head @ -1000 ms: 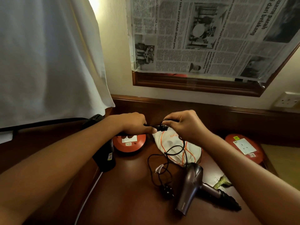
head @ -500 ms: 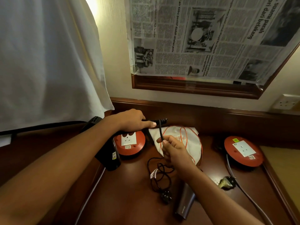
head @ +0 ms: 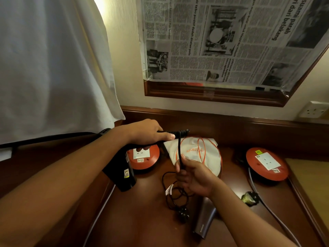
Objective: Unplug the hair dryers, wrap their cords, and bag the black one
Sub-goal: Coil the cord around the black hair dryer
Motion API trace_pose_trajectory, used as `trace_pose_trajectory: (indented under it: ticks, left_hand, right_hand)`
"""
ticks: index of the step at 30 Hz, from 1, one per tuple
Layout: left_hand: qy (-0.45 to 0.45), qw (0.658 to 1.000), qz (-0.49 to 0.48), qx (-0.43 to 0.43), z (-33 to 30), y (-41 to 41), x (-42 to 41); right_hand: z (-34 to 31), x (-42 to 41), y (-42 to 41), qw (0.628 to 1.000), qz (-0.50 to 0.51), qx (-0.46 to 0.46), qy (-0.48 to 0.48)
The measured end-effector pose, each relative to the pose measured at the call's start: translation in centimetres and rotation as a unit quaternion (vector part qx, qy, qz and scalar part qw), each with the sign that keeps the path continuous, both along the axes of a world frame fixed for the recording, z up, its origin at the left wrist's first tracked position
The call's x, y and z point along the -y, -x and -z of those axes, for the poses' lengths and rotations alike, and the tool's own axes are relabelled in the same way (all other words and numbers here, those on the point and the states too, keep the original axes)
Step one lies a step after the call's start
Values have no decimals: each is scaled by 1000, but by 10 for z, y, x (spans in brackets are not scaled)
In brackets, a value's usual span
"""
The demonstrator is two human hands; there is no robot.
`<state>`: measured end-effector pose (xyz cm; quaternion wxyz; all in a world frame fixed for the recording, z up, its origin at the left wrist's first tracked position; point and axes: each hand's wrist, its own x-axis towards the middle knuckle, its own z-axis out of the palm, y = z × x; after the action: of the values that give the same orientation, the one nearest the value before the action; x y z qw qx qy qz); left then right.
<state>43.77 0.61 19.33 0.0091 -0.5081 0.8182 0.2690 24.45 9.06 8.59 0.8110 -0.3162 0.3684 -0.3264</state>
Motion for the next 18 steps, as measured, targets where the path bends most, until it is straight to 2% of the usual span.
trace_pose_trajectory:
  ticks: [4,7,10,13,16,18]
  left_hand:
    - [6,1000,19,-1,-7,0,-3]
    - [9,999,33,5,-11,0,-6]
    - [12,998,55,15,-13,0,-10]
    - [2,997,73,31,-12,0,-11]
    - [-2,996,80,39,-13,0,-13]
    - [-10,996,78,43,-13,-2,-14]
  right_hand:
    - [4,9,8,995,-25,93,10]
    - [4,19,14,994,-24,102,31]
    - [-6,30,21,996,-26,0,86]
    - [-23,42,27,977,-44,-143,151]
    - [-38,52,27,919,-69,-305,239]
    - [-45,58,27,878,-72,-372,291]
